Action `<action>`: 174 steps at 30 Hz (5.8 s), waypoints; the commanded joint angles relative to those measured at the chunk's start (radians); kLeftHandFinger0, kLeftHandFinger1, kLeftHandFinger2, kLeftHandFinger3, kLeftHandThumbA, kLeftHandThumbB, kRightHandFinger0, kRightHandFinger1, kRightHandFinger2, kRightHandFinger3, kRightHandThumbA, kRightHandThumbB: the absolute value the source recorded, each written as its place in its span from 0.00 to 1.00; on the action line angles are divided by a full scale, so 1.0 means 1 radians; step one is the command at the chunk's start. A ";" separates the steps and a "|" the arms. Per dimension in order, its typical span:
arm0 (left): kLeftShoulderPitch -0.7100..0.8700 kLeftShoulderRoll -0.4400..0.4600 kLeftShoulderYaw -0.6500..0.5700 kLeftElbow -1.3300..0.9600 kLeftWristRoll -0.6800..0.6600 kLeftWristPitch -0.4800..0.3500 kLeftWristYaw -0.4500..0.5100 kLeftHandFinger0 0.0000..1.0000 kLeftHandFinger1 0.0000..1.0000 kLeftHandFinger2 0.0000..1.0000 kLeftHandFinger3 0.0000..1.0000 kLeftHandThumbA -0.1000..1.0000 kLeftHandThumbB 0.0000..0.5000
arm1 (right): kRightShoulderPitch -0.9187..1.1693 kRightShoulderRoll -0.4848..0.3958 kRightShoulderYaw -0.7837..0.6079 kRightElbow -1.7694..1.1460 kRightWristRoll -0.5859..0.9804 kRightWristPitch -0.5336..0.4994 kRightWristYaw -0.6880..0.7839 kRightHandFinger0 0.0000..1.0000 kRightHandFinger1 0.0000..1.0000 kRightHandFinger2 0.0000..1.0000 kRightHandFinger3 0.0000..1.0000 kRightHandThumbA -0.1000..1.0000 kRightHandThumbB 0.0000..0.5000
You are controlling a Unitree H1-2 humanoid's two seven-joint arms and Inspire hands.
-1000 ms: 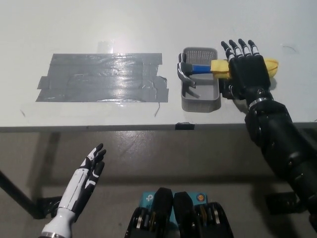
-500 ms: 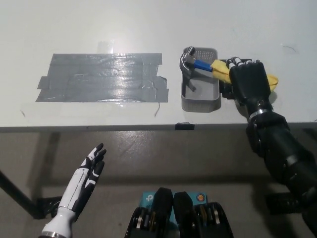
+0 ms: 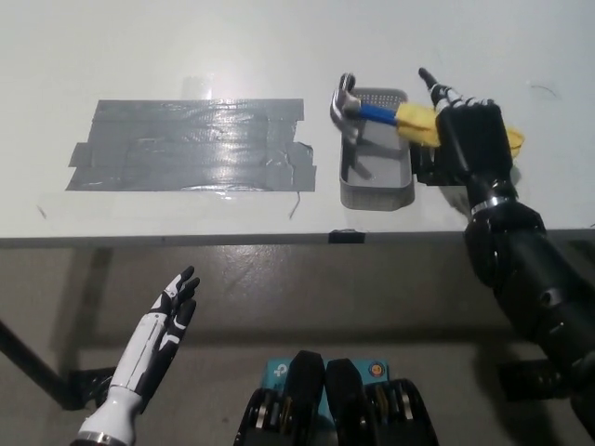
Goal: The robot picks the hammer with right hand and hits the black area on the desk and places it back.
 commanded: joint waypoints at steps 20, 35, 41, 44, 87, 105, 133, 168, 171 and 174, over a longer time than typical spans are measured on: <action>-0.037 0.018 0.012 -0.024 0.001 -0.018 -0.011 1.00 1.00 1.00 1.00 1.00 0.00 | -0.101 -0.269 -0.245 -0.393 0.501 0.108 0.879 0.14 0.60 0.85 0.83 0.00 0.34; -0.037 0.019 0.014 -0.008 -0.005 -0.036 -0.009 1.00 1.00 1.00 1.00 1.00 0.00 | -0.084 -0.493 -0.166 -0.575 0.508 0.341 1.303 0.11 0.62 0.95 1.00 0.00 0.21; -0.043 0.025 0.011 -0.002 -0.002 -0.037 -0.014 1.00 1.00 1.00 1.00 1.00 0.00 | -0.098 -0.535 -0.119 -0.630 0.461 0.362 1.378 0.19 0.68 0.99 1.00 0.00 0.23; -0.045 0.025 0.011 -0.007 -0.004 -0.030 -0.017 1.00 1.00 1.00 1.00 1.00 0.00 | -0.108 -0.551 -0.094 -0.657 0.447 0.370 1.414 0.19 0.67 0.99 1.00 0.00 0.20; -0.060 0.029 0.009 -0.004 -0.012 -0.047 -0.016 0.97 1.00 1.00 1.00 0.96 0.00 | -0.535 -0.574 -0.131 -0.434 0.494 0.368 1.564 0.01 0.53 0.90 0.82 0.00 0.30; -0.049 0.029 0.006 0.007 -0.021 -0.076 -0.013 0.91 1.00 1.00 1.00 0.91 0.00 | -0.351 -0.525 -0.094 -0.438 0.458 0.343 1.546 0.06 0.62 0.98 1.00 0.00 0.19; -0.043 0.030 0.012 0.000 -0.015 -0.084 -0.007 0.85 0.99 1.00 1.00 0.95 0.00 | -0.233 -0.436 0.103 -0.180 0.324 0.143 1.377 0.00 0.49 0.87 0.72 0.00 0.22; -0.041 0.027 0.007 -0.025 -0.009 -0.062 -0.017 0.82 0.94 1.00 1.00 0.92 0.00 | -0.268 -0.187 -0.022 0.203 0.381 0.199 1.120 1.00 1.00 1.00 1.00 0.61 0.62; -0.045 0.027 0.012 -0.018 -0.015 -0.077 -0.017 0.80 0.93 1.00 1.00 0.92 0.00 | -0.278 -0.199 -0.053 0.212 0.398 0.189 1.081 1.00 1.00 1.00 1.00 0.76 0.80; -0.047 0.030 0.012 -0.015 -0.009 -0.085 -0.015 0.78 0.91 0.98 1.00 0.90 0.00 | -0.288 -0.209 -0.078 0.204 0.413 0.175 1.046 1.00 1.00 1.00 1.00 0.81 0.84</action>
